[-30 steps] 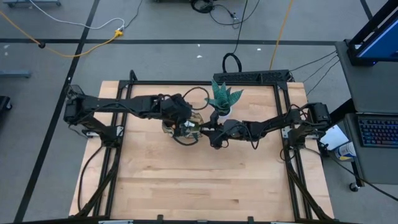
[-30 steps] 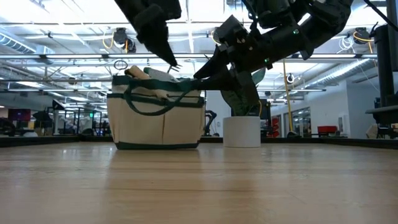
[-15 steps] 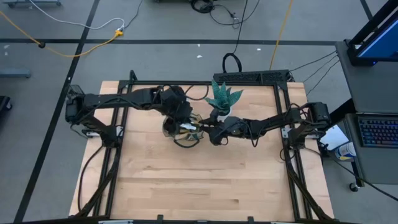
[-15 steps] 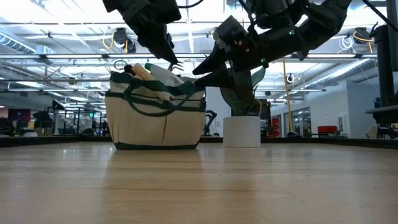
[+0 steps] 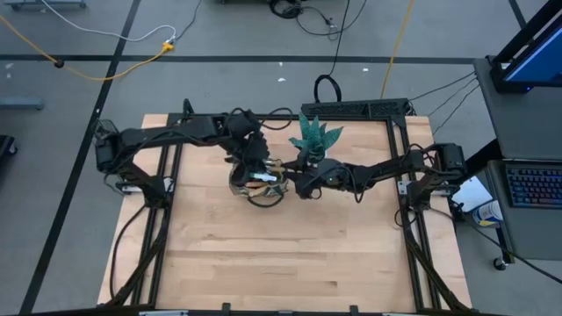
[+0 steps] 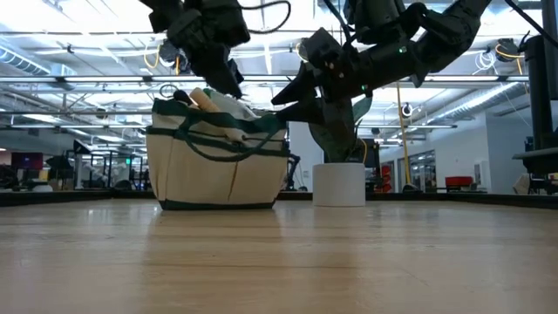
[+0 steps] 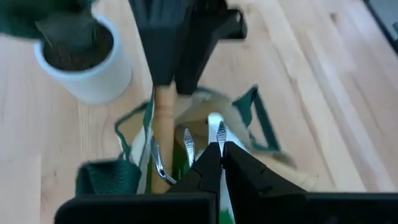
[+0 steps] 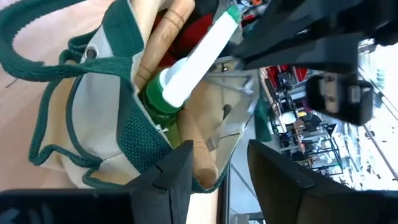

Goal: Pick & Place Garden tools in Gardening bag
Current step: Put the brown hand rake into the white gardening bag, then return to Home Position

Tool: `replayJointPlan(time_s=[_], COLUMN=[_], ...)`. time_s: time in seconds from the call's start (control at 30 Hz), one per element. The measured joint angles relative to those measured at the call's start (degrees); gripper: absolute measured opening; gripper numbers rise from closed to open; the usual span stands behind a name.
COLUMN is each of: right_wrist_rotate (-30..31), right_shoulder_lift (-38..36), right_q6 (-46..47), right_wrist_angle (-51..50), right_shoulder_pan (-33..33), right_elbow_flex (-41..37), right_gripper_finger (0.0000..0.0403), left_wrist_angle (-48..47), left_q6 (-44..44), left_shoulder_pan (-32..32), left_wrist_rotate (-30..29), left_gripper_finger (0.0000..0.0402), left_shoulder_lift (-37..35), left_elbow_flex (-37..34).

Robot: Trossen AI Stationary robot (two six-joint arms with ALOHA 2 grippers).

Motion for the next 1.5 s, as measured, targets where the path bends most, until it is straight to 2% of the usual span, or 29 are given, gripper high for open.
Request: replayJointPlan(time_s=[0.27,0.8,0.97,1.13,1.2,1.3,1.5], right_wrist_rotate=[0.0,0.0,0.0,0.1,0.2,0.2,0.2], right_shoulder_lift=[0.0,0.0,0.0,0.0,0.0,-1.4,-9.6], right_q6=[-1.7,-1.4,0.7,13.6,17.9,19.6,25.5], right_wrist_angle=[5.3,6.9,6.9,6.6,6.6,5.5,0.8], right_shoulder_pan=[-0.2,-0.2,-0.2,-0.2,0.3,1.6,5.0], right_elbow_flex=[0.0,0.0,0.0,0.0,0.0,-0.1,-0.1], right_gripper_finger=[0.0141,0.0141,0.0141,0.0141,0.0141,0.0141,0.0141], left_wrist_angle=[-1.9,-1.0,-1.0,-1.1,-1.9,-3.8,-8.6], left_q6=[4.0,2.8,2.8,0.7,-1.0,-2.6,-8.2], left_shoulder_pan=[1.9,2.8,2.8,2.8,2.8,2.8,2.8], left_wrist_rotate=[2.8,-3.7,-3.8,-9.6,-12.5,-14.1,-20.9], left_gripper_finger=[0.0009,0.0108,0.0142,0.0158,0.0158,0.0154,0.0119], left_shoulder_lift=[3.8,3.2,-0.4,-6.0,-8.6,-12.9,-22.6], left_elbow_flex=[0.0,0.0,0.0,0.0,0.0,0.0,0.0])
